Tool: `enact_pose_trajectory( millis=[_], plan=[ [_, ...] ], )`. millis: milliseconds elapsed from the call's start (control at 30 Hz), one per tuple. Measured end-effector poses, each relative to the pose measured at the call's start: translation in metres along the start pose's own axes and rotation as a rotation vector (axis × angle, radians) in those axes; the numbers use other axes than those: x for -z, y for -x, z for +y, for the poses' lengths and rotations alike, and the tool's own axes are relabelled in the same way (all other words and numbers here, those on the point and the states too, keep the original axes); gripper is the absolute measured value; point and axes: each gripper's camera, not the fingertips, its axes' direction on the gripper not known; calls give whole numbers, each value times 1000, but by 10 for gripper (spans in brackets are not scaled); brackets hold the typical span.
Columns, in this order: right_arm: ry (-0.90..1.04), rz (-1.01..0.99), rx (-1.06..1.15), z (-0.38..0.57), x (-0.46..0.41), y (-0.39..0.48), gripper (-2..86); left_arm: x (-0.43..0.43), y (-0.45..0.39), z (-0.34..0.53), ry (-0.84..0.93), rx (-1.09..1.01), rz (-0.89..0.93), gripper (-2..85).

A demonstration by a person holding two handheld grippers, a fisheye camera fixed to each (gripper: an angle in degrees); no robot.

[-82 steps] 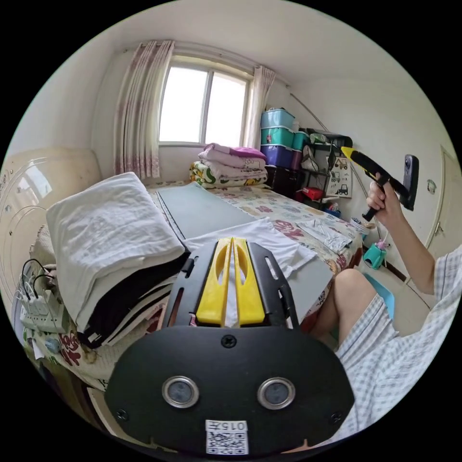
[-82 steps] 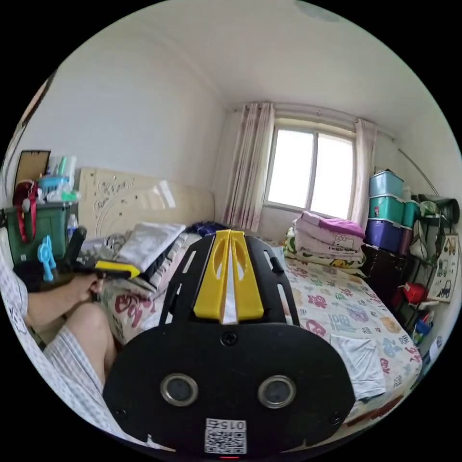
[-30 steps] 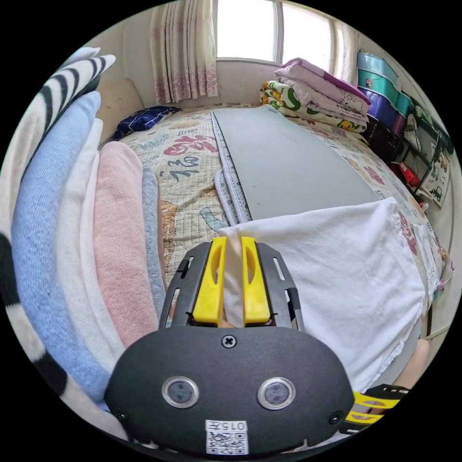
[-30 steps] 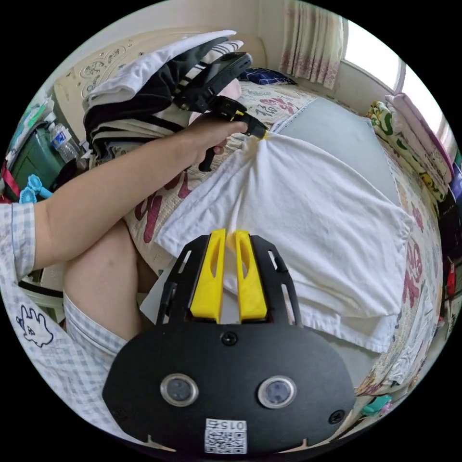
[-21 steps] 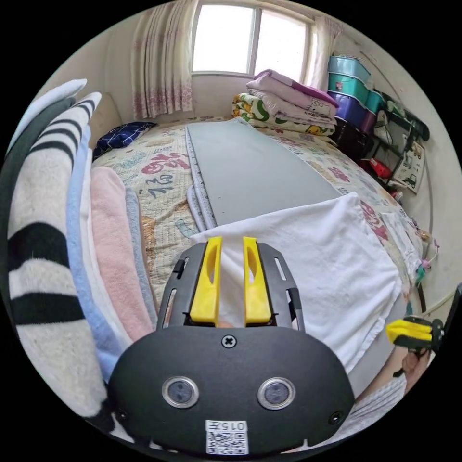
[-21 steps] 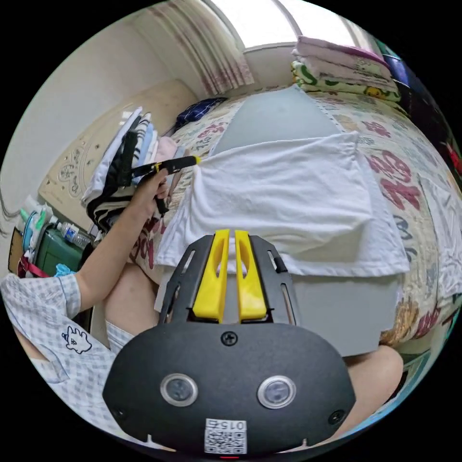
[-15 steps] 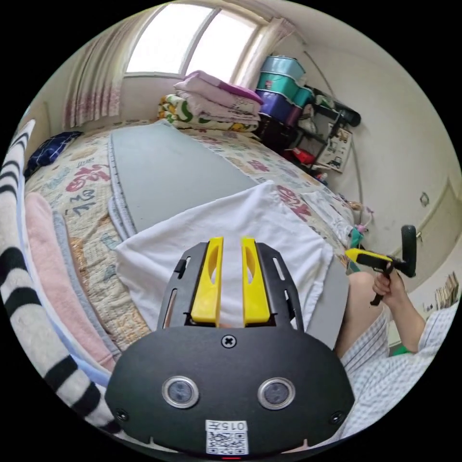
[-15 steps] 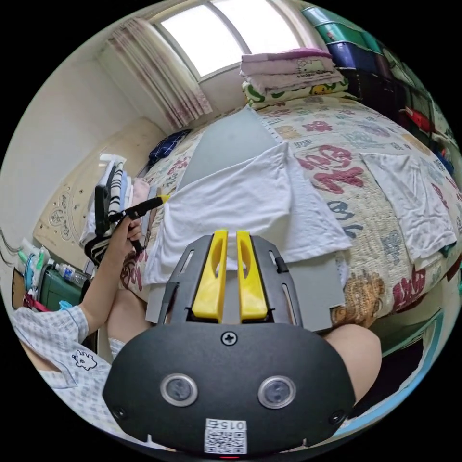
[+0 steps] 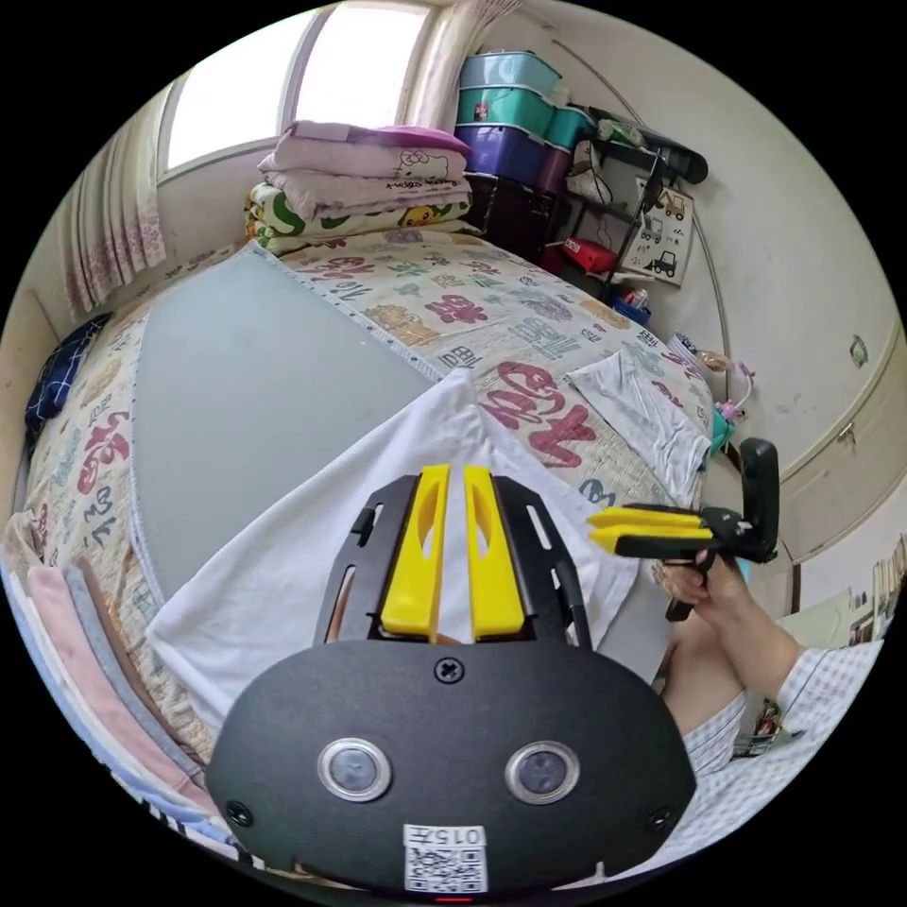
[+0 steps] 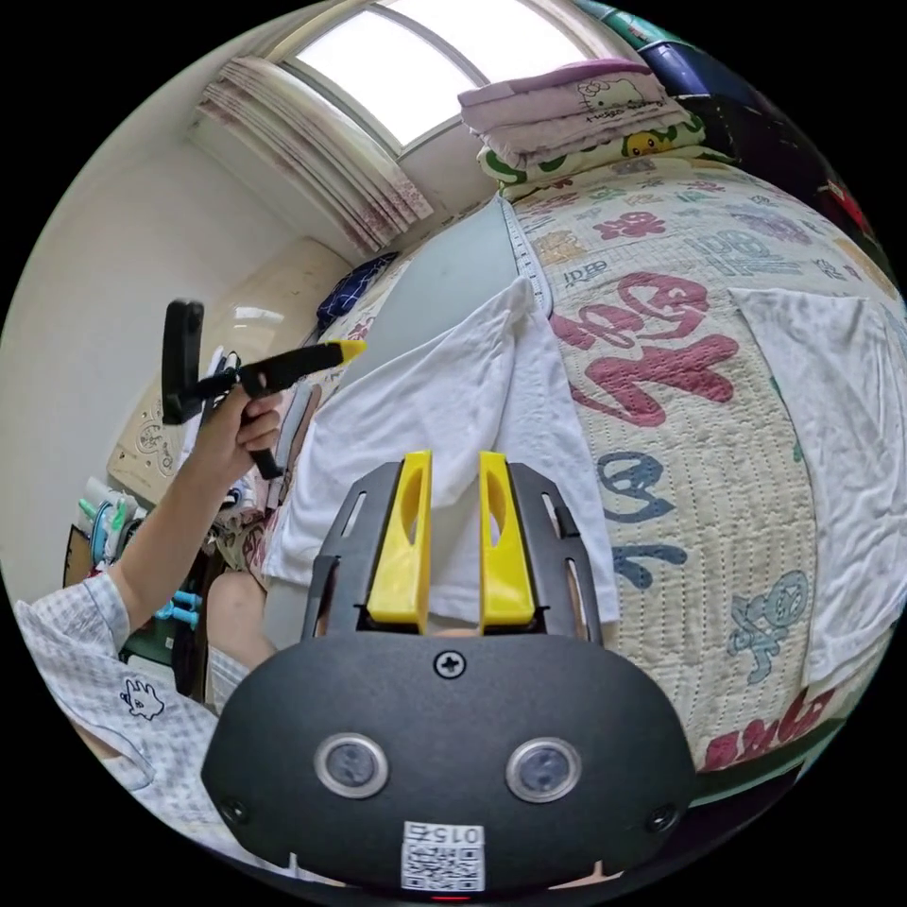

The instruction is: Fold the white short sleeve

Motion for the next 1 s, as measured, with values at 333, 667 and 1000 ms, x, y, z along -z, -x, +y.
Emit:
enact_pose_trajectory(
  millis=[333, 667, 1000],
  plan=[
    [37, -113, -55, -72, 57, 7, 77, -110, -29, -103, 101, 211, -52, 46],
    [119, -71, -21, -91, 78, 31, 5, -144, -49, -109, 162, 182, -152, 14],
    [160, 35, 49, -77, 84, 46, 13, -158, -56, -94, 171, 179, -144, 17]
  ],
)
